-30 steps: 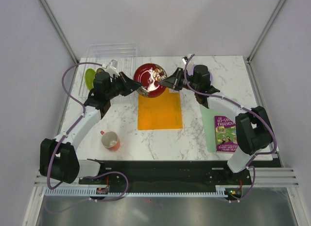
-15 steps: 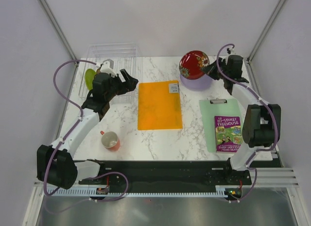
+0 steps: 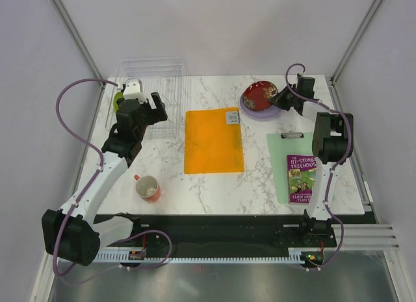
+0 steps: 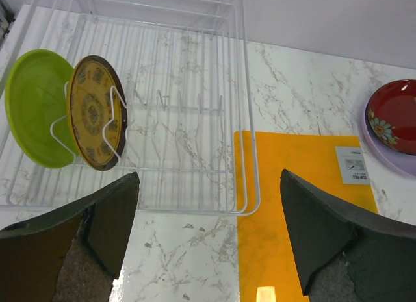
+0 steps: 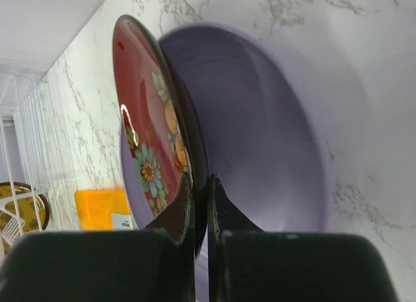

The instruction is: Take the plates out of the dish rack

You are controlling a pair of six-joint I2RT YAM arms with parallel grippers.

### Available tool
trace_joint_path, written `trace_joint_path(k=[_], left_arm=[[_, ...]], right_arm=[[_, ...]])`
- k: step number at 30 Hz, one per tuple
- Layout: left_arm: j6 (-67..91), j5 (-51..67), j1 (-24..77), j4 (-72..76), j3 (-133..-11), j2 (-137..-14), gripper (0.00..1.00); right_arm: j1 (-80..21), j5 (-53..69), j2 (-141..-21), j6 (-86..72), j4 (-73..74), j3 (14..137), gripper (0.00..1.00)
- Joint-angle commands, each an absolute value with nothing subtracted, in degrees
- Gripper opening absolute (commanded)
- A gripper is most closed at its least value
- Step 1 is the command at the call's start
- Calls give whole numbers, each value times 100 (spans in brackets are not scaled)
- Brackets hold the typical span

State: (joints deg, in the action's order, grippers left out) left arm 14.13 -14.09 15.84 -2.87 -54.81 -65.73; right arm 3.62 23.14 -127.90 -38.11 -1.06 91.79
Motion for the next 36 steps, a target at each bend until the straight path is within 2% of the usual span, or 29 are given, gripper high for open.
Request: trace_joint_path(k=[1,5,6,8,10,12,13,15,16,18,20,21,22,27,36], left_arm=[[1020,-1837,1556,-237,-5590,-6495,95],[1020,-1881,1538,-237,-5564,-6548,95],[1028,-1881,1538,-237,-5555,-6548,95],[1046,-1881,1538,-237,-5546,-6539,95],[1090,-1863,1538,-237,-5555,-6556,95],[1133,-1863,1538,-246,-5546,-6548,95],[1151,-1855,1538,-246,-5537,-6530,95],[1221,-1828,1529,-264,-5537,-6522,95],[1248,-1819,1529,-272,-5520,-6504,95],[1301,-1776,1529,-281,-5493,-6478,95],[1344,-1767,1529,-290,-5467,-6469,95],[1362,-1784,1529,-299,-5467,-6469,96],[1371,-1802,1521,-308,-5467,-6469,96],[1362,-1950,1468,-343,-5563,-6582,99],[949,-2188,854,-62,-5994,-7452,100]], right_arm=[[404,2566,-12893,-3859,-448,9738,0],[422,2601,-12964,-3832,-439,9712,0],[422,2593,-12946,-3806,-439,9686,4],[422,2601,-12911,-3797,-370,9633,17],[422,2654,-12885,-3788,-221,9633,36],[422,2724,-12797,-3779,-141,9554,37],[422,2786,-12710,-3771,-141,9467,43],[422,2830,-12639,-3718,-36,9422,47],[422,2874,-12560,-3639,-9,9387,53],[422,2935,-12472,-3543,219,9352,54],[413,2988,-12296,-3419,395,9282,60],[413,2988,-12244,-3341,509,9273,68],[413,2988,-12130,-3279,684,9255,70],[413,2402,-11524,-2725,1317,9080,78],[413,1758,-10188,-2250,1811,8430,79]])
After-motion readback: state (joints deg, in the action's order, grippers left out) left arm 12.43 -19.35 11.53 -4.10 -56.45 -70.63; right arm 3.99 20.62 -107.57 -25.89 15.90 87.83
